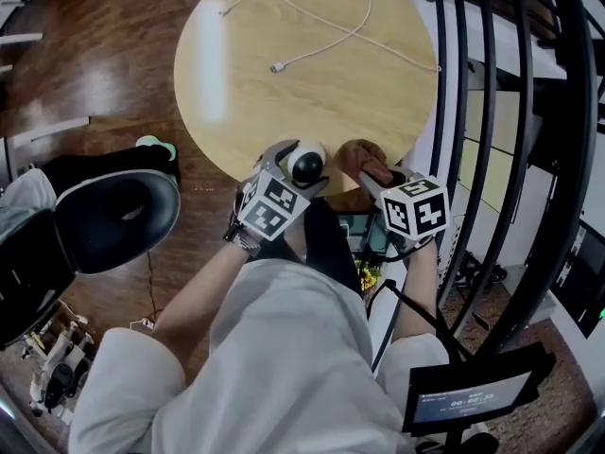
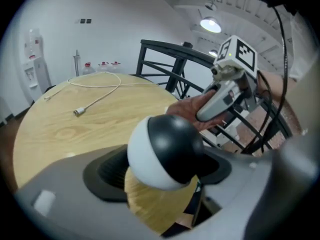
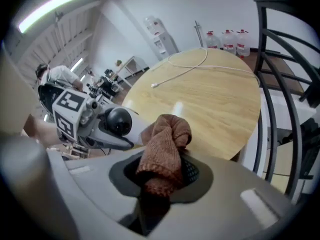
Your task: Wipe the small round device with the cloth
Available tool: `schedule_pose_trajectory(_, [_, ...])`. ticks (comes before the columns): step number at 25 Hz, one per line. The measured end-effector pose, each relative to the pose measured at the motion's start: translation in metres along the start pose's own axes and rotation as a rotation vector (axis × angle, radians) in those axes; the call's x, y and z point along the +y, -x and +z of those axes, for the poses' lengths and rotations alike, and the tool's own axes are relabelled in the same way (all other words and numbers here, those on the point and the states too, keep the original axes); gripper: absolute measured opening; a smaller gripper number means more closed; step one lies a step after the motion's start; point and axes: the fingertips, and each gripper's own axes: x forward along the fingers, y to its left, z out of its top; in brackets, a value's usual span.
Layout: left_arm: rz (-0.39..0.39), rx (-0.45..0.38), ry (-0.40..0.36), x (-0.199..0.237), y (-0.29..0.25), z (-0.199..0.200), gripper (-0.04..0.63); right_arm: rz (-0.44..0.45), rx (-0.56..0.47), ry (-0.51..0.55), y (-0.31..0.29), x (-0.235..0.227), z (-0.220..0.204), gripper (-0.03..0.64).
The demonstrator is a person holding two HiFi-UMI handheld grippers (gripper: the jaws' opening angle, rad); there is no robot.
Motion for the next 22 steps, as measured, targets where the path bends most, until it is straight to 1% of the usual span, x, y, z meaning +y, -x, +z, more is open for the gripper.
schedule_pose_trajectory(2, [-0.065,-0.009,-0.030,-0.001,0.001,-0.003,0.379,0.034,-0.062,-0.032,0.008,0.002,0.012,0.088])
schedule_pose_trajectory(3, [-0.094,-0.010,-0.059,-0.001,0.003,-0.003,0.379,0.054,-0.088,-0.040,0.011,0.004,0.018,0.089])
schedule_pose_trajectory(4, [-0.121,-0.002,-0.106,0.000,0.005,-0.003,0.379,0.079,-0.111,-0.040,0.013,0.007,0.023,0.089])
schedule_pose_trajectory(6, [-0.174,0.040,-0.251,0.000,0.006,-0.011,0.378,0.148,-0.140,-0.021,0.017,0.018,0.032,0.088])
schedule_pose_trajectory(8, [-0.244,0.089,-0.407,-0.003,0.006,-0.020,0.374,0.233,-0.135,0.021,0.017,0.033,0.036,0.089])
schedule_pose_trajectory(9, [-0.281,0.109,-0.468,-0.005,0.007,-0.023,0.373,0.270,-0.121,0.052,0.016,0.042,0.036,0.088])
schedule_pose_trajectory(11, [-0.340,0.148,-0.549,-0.009,0.006,-0.025,0.371,0.310,-0.082,0.113,0.011,0.055,0.034,0.089])
schedule_pose_trajectory(13, [-0.372,0.183,-0.586,-0.010,0.005,-0.025,0.373,0.311,-0.032,0.151,0.002,0.061,0.031,0.089])
schedule_pose_trajectory(14, [-0.379,0.194,-0.595,-0.010,0.004,-0.024,0.385,0.308,-0.002,0.165,-0.003,0.063,0.030,0.089])
schedule_pose_trajectory(17, [-0.379,0.194,-0.597,-0.010,0.003,-0.023,0.385,0.266,0.075,0.214,-0.020,0.063,0.028,0.088])
schedule_pose_trajectory(20, [-0.374,0.190,-0.595,-0.008,0.002,-0.022,0.383,0.189,0.090,0.269,-0.035,0.056,0.033,0.089])
schedule_pose_trajectory(22, [-0.375,0.199,-0.600,-0.008,0.001,-0.022,0.383,0.181,0.086,0.281,-0.039,0.055,0.034,0.088])
